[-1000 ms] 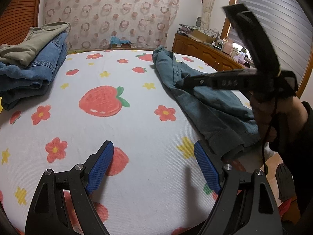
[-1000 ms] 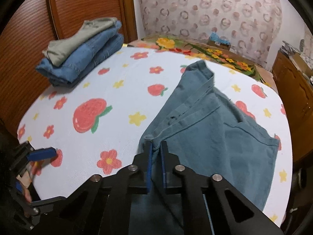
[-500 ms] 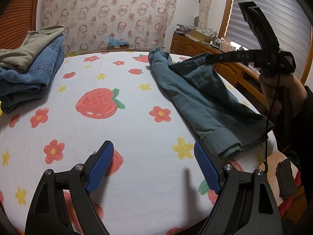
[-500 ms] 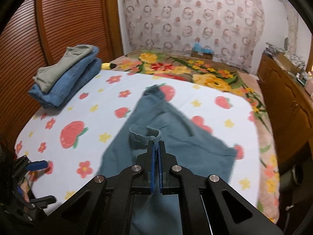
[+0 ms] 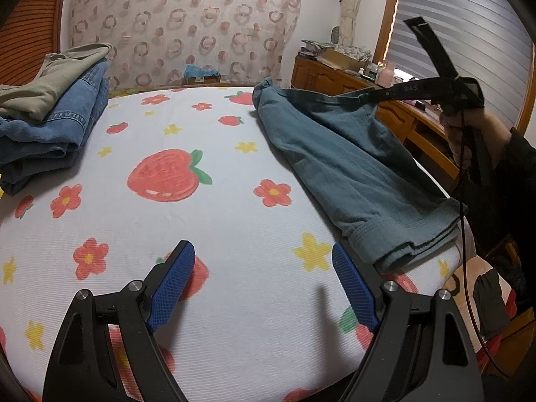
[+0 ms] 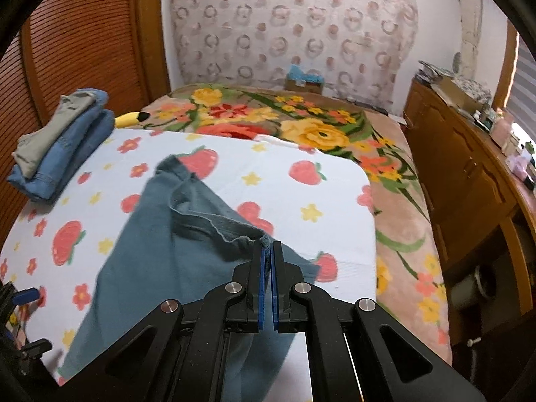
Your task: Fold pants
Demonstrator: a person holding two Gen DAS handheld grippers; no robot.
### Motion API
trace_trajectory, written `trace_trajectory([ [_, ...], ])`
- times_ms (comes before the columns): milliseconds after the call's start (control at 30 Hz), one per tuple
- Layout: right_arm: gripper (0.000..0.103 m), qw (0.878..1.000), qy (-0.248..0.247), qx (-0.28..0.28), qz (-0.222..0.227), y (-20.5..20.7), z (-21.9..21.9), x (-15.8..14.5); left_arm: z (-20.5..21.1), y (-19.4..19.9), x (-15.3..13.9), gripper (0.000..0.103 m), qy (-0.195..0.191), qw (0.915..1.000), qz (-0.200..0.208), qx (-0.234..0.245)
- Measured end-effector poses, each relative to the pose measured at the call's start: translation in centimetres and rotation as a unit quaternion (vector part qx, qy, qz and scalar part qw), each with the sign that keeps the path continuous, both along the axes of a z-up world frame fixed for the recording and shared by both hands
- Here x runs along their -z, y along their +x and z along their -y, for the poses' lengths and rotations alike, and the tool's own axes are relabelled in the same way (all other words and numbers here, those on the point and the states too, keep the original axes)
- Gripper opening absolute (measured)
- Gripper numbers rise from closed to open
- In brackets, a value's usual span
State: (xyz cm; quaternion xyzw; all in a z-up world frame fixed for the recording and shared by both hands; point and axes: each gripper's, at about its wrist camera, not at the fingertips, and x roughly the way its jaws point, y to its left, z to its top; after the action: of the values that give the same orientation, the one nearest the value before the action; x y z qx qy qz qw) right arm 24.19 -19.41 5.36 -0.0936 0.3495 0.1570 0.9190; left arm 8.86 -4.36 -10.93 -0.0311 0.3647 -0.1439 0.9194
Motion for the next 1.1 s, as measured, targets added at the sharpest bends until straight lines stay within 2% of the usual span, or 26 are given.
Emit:
trace_trajectory([
  [267,0.003,1.000,-0.005,0.027,0.001,0.5,-0.6,-0.2,-0.1,0.2,0.0,0.085,-0.001,1.0000,-0.001,-0.002],
  [333,0.008,0.999,0.001,0.032,-0.001,0.4,-0.6,-0.3,0.0,0.2,0.0,0.085,0.000,1.0000,-0.001,-0.001],
  [400,0.025,0.999,0.002,0.044,-0.001,0.2,-0.4,-0.3,0.0,0.2,0.1,0.085,0.001,1.0000,-0.002,0.000],
  [467,0.026,0.999,0.010,0.039,-0.003,0.0,-0.2,-0.2,0.1,0.2,0.1,0.085,0.002,1.0000,-0.002,0.001],
  [767,0.027,0.999,0.008,0.001,-0.047,0.2,-0.8,1.5,0.4,0.1,0.3,0.085,0.005,1.0000,-0.004,0.004],
  [1033,0.027,0.997,-0.012,0.015,-0.077,2.7,-1.0,3.4,0.6,-0.1,0.4,0.085,0.006,1.0000,-0.004,0.006],
  [1067,0.026,0.997,-0.014,0.015,-0.077,2.8,-1.1,3.5,0.6,-0.1,0.4,0.085,0.006,1.0000,-0.004,0.006],
  [1100,0.012,0.997,-0.013,0.013,-0.075,2.8,-1.0,3.5,0.6,-0.1,0.4,0.085,0.006,1.0000,-0.005,0.006],
])
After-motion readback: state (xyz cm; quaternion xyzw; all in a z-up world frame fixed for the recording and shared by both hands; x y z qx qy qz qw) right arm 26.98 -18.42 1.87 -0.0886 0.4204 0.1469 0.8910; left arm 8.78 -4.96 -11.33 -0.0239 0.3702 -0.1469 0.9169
